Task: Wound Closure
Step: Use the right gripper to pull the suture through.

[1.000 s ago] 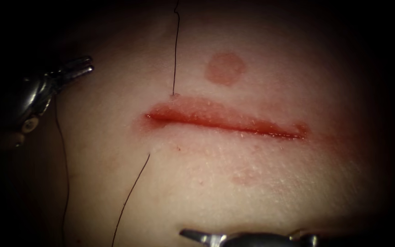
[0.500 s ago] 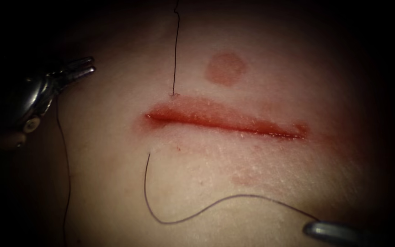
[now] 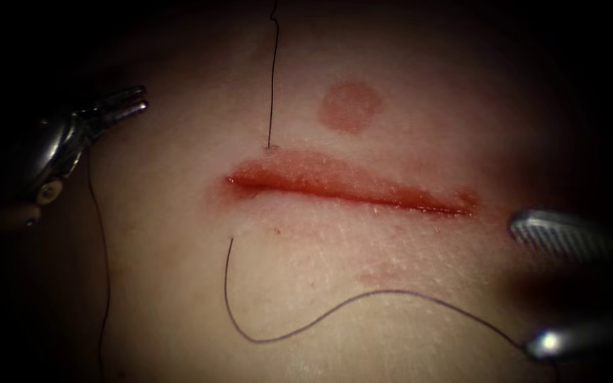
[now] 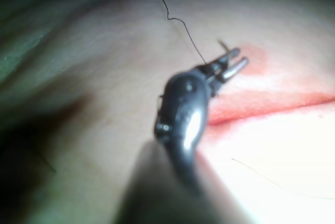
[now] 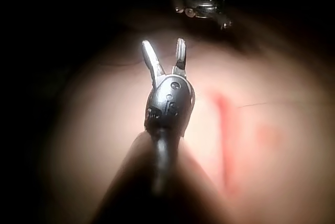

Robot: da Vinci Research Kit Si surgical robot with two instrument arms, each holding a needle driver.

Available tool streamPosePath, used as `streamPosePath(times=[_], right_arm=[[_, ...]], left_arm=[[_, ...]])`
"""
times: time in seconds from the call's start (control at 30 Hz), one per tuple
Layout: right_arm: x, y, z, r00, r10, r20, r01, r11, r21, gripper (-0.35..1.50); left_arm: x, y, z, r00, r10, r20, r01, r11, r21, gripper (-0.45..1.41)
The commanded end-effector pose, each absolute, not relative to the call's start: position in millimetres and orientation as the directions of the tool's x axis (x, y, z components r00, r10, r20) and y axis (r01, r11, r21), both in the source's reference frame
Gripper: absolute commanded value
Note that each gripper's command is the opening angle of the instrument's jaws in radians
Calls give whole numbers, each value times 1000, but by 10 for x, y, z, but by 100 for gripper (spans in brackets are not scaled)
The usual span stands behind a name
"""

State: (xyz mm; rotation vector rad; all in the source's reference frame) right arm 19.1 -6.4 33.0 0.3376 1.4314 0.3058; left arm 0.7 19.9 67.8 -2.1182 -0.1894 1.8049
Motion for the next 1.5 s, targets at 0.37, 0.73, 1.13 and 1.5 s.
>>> streamPosePath(times=[0.37,0.73,1.13,1.5], right_arm=[[304,-28,458,423,345,-838,-59,933,354,118],[373,-39,520,615,97,-783,167,954,250,116],[398,-54,560,541,-450,-710,618,785,-27,115],[423,-62,597,401,-694,-598,788,594,-160,108]], left_arm=[[7,198,686,182,324,-928,-114,-931,-347,-35],[6,198,686,182,324,-929,-116,-931,-347,-35],[9,195,685,181,323,-929,-113,-932,-346,-35],[10,195,685,181,322,-929,-112,-932,-345,-35]])
